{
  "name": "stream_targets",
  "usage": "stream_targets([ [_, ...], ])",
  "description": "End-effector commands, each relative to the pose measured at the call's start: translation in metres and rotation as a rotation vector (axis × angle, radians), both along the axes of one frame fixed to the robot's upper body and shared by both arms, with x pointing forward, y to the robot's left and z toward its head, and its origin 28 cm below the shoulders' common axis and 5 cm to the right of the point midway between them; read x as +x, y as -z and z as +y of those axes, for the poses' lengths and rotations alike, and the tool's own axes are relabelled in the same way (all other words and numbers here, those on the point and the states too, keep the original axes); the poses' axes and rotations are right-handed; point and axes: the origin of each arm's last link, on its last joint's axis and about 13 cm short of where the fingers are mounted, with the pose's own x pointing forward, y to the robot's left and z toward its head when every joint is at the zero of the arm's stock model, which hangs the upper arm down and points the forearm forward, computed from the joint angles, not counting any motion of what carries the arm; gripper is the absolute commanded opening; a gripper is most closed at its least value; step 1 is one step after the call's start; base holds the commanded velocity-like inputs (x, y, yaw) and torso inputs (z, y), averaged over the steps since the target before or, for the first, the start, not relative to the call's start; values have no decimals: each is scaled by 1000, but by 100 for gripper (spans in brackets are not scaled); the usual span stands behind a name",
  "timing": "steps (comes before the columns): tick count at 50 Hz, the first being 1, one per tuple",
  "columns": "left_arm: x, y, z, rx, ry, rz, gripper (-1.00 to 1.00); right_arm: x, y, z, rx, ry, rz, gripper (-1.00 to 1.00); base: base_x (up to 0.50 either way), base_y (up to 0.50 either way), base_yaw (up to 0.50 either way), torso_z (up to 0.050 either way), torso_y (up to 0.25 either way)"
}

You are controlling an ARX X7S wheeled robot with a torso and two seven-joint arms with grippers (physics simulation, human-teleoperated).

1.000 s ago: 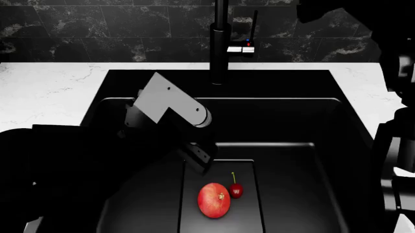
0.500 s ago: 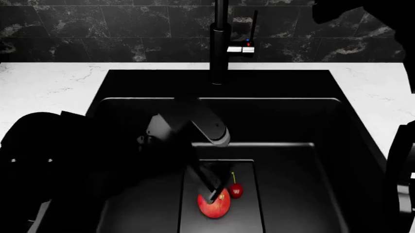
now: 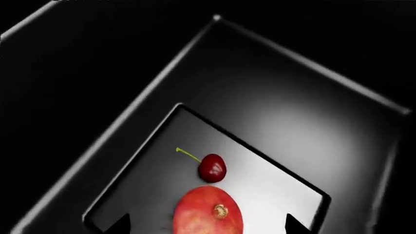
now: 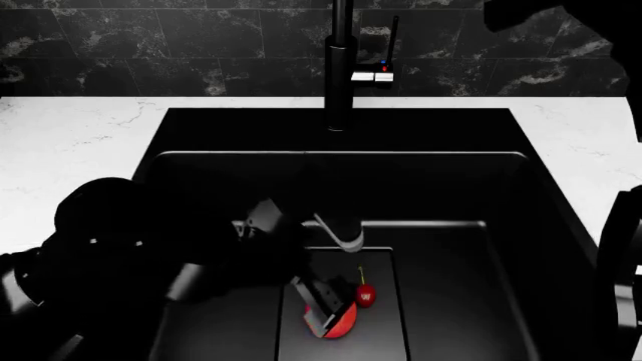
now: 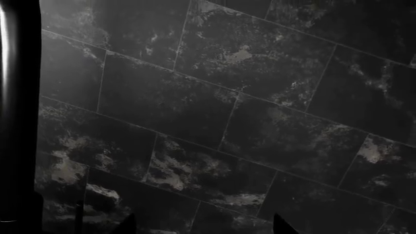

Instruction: Pick up the fruits and vegetables and place them in the sink. Turn on the sink faucet to wash them. Then turn the sink off and put them in the tray.

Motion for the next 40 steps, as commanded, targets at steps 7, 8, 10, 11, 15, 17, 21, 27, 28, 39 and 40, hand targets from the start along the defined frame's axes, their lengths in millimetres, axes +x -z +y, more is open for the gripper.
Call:
stream_targets([
  [7, 18, 17, -2, 79, -26, 42, 100, 2, -2, 2, 3, -8, -8, 100, 0, 0, 0, 0, 0],
  [8, 18, 18, -3, 83, -25, 43, 100, 2, -3, 2, 3, -8, -8, 100, 0, 0, 0, 0, 0],
  [10, 21, 21, -5, 91, -19, 50, 100, 3, -3, 2, 2, -10, -8, 100, 0, 0, 0, 0, 0],
  [11, 21, 22, -6, 94, -17, 55, 100, 3, -3, 2, 2, -11, -8, 100, 0, 0, 0, 0, 0],
  [15, 23, 27, -9, 110, -4, 73, 100, 3, -3, 2, 2, -11, -9, 100, 0, 0, 0, 0, 0],
  [17, 23, 29, -9, 118, -4, 81, 100, 3, -3, 1, 3, -10, -9, 100, 0, 0, 0, 0, 0],
  [21, 26, 32, -10, 128, -9, 92, 100, 3, -3, 1, 5, -9, -11, 100, 0, 0, 0, 0, 0],
  [27, 30, 35, -12, 131, -6, 103, 100, 3, -3, 2, 6, -7, -13, 100, 0, 0, 0, 0, 0],
  [28, 30, 37, -13, 133, -4, 106, 100, 3, -3, 1, 6, -6, -13, 100, 0, 0, 0, 0, 0],
  [39, 36, 44, -17, 123, 23, 116, 100, 5, 1, 1, 13, -1, -10, 100, 0, 0, 0, 0, 0],
  [40, 37, 45, -17, 121, 24, 116, 100, 5, 1, 1, 13, -2, -10, 100, 0, 0, 0, 0, 0],
])
